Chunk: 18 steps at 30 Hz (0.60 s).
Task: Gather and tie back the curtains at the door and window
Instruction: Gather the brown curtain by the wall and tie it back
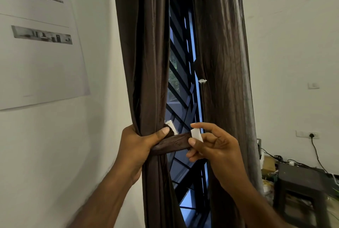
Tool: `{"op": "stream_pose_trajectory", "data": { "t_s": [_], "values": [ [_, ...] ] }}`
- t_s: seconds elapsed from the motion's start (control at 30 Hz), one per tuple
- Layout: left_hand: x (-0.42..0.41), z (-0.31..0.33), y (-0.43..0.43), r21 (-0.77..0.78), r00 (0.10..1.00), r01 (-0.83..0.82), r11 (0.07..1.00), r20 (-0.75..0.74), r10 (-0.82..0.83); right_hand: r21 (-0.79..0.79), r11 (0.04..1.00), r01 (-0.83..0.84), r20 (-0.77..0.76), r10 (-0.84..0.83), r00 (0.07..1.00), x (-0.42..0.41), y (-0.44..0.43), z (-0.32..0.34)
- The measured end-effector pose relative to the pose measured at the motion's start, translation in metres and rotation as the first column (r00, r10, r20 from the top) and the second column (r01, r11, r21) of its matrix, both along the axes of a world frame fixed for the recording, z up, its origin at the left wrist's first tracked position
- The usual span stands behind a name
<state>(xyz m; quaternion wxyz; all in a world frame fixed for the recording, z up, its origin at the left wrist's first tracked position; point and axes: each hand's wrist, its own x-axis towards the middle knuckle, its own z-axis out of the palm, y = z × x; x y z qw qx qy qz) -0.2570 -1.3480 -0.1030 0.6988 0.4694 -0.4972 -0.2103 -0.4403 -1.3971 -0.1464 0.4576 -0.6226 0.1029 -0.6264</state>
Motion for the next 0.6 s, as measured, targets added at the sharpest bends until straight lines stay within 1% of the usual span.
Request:
{"op": "stream_pose_trajectory", "data": {
  "t_s": [0.07,0.17,0.2,0.27,0.37,0.43,0.5,0.57,0.6],
  "values": [
    [-0.001,0.001,0.001,0.004,1.0,0.014,1.0,0.0,-0.014,-0.011,0.998,-0.055,-0.053,0.055,0.997,-0.006,-0.001,0.002],
    [-0.001,0.002,0.002,0.024,1.0,0.017,1.0,0.001,-0.017,0.033,0.985,-0.172,-0.099,0.174,0.98,-0.013,-0.004,0.005],
    [-0.001,0.002,0.002,0.025,1.0,0.016,1.0,-0.001,-0.016,0.036,0.982,-0.188,-0.101,0.19,0.977,-0.014,-0.005,0.006],
    [-0.003,0.003,0.002,0.026,1.0,-0.001,1.0,0.008,0.0,0.02,0.987,-0.161,-0.096,0.162,0.982,-0.014,-0.007,0.008],
    [-0.006,0.004,0.002,0.035,0.999,-0.035,0.999,0.017,0.035,-0.049,0.998,-0.044,-0.111,0.038,0.993,-0.011,-0.009,0.012],
    [-0.006,0.004,0.003,0.044,0.999,-0.047,0.998,0.023,0.046,-0.179,0.982,0.053,-0.153,-0.081,0.985,-0.011,-0.01,0.015],
    [-0.006,0.006,0.004,0.052,0.998,-0.049,0.997,0.029,0.048,-0.361,0.918,0.162,-0.195,-0.244,0.95,-0.012,-0.01,0.019],
    [-0.005,0.008,0.005,0.062,0.999,-0.039,0.997,0.034,0.037,-0.515,0.805,0.296,-0.201,-0.449,0.871,-0.012,-0.011,0.025],
    [-0.004,0.008,0.006,0.071,0.999,-0.032,0.997,0.039,0.029,-0.579,0.744,0.333,-0.181,-0.515,0.838,-0.012,-0.012,0.03]
  ]
}}
